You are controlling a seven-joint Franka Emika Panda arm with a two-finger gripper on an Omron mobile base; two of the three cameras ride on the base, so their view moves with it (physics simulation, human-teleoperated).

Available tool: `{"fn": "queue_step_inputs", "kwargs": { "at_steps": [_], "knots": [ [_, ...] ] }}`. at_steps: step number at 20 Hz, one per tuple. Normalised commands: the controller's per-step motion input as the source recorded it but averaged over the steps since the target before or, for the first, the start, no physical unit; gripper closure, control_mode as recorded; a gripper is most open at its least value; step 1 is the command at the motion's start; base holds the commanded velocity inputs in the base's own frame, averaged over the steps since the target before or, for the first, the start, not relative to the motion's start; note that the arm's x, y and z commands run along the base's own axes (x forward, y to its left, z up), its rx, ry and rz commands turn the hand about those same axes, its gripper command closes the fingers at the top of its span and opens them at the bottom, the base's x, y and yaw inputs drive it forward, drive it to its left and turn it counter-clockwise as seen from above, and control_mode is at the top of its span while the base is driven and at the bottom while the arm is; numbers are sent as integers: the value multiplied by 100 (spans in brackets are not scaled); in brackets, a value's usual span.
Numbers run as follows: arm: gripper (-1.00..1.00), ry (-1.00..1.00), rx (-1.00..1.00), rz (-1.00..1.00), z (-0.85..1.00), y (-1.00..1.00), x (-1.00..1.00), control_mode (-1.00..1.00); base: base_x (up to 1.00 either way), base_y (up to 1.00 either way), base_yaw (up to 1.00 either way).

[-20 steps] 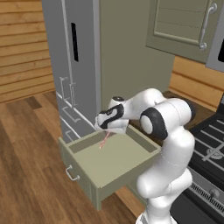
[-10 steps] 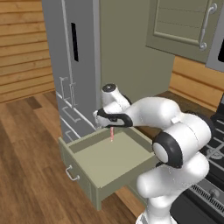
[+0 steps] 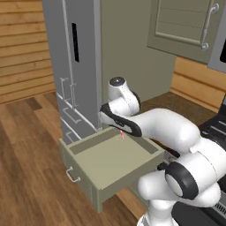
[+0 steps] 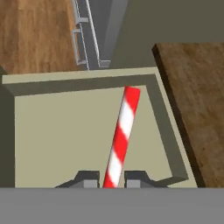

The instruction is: Take a straw from the drawer in front and place it inside the glass cup on the dining counter.

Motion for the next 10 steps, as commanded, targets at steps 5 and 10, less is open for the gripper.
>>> {"fn": "queue_step_inputs", "kwargs": {
  "at_steps": [5,10],
  "knots": [
    [100,2,1,17,9,-6,-47,100,-18,0,4],
    [100,0,0,0,0,0,0,100,-100,41,9]
  ]
}}
